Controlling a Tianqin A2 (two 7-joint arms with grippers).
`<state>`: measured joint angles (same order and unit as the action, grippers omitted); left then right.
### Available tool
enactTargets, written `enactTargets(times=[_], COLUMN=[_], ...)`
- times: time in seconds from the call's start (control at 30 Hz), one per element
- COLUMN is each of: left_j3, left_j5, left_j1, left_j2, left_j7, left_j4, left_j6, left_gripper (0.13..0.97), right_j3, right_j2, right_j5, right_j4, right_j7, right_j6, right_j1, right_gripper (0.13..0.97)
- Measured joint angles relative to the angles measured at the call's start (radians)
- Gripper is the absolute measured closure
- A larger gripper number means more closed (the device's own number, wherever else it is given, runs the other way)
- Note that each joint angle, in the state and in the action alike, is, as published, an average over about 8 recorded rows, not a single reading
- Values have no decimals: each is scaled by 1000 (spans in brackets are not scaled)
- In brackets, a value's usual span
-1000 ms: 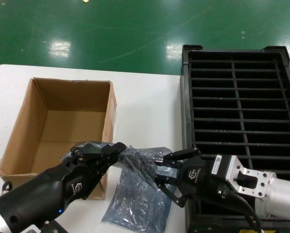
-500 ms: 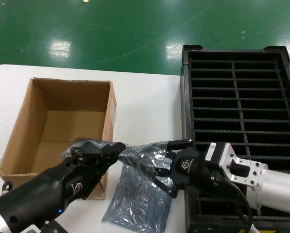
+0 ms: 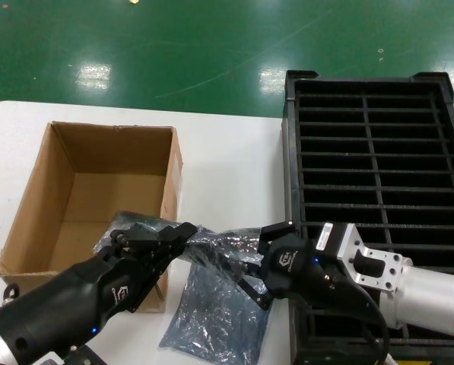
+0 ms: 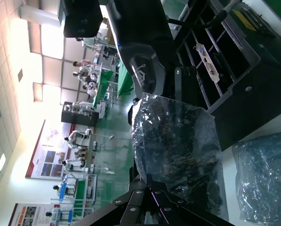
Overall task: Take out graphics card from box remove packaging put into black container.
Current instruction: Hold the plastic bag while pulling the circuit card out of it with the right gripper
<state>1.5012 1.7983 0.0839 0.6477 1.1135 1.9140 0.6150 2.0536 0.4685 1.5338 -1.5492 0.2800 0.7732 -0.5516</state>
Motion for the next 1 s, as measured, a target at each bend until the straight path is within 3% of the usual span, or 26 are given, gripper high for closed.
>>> enactTargets(times=[1.0], left_j3=[0], left_j5=[0], left_j1=[0], left_j2=[0], left_j7=[0], left_j4=[0], left_j6=[0], left_gripper=[958], right_j3=[-108], right_j2=[123], right_j5=[97], right_j4=[-154], right_j7=[-178], right_j6=[-40], right_j1=[141], right_gripper=[908])
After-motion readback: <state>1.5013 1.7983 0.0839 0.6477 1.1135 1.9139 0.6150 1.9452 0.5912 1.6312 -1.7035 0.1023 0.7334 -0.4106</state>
